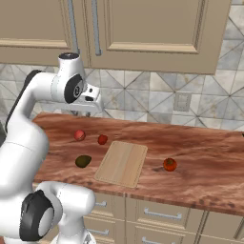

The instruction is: Place the avocado, onion, tomato, and bell pepper on the cutting board.

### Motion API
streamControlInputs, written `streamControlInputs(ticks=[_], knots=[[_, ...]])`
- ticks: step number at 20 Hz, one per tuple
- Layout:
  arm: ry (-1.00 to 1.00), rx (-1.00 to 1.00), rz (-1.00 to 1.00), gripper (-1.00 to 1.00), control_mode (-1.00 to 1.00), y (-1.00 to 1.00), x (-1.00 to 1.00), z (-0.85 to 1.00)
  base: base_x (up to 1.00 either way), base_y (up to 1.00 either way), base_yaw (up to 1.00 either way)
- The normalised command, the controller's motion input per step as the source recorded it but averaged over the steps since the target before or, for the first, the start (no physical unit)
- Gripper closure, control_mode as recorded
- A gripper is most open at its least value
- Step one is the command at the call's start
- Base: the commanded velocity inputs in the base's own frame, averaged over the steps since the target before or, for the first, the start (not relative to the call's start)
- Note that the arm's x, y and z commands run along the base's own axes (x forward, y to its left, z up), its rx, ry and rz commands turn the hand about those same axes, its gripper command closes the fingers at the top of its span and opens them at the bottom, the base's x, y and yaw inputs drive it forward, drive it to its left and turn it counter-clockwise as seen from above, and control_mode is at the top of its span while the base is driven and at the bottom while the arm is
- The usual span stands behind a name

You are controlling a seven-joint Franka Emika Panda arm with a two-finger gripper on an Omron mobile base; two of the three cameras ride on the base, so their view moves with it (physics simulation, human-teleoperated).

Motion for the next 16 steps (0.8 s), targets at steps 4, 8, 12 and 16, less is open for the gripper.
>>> streamControlInputs(ticks=[4, 8, 12, 16], knots=[[0.0, 0.0, 0.0, -1.0, -1.0, 0.07, -0.19, 0.0, 0.0, 0.0, 0.0], [0.0, 0.01, 0.0, -1.0, -1.0, 0.13, -0.48, 0.0, 0.0, 0.0, 0.0], [0.0, 0.01, 0.0, -1.0, -1.0, 0.04, -0.36, -0.01, 0.0, 0.0, 0.0], [0.0, -0.03, 0.0, -1.0, -1.0, 0.09, -0.04, -0.16, 0.0, 0.0, 0.0]])
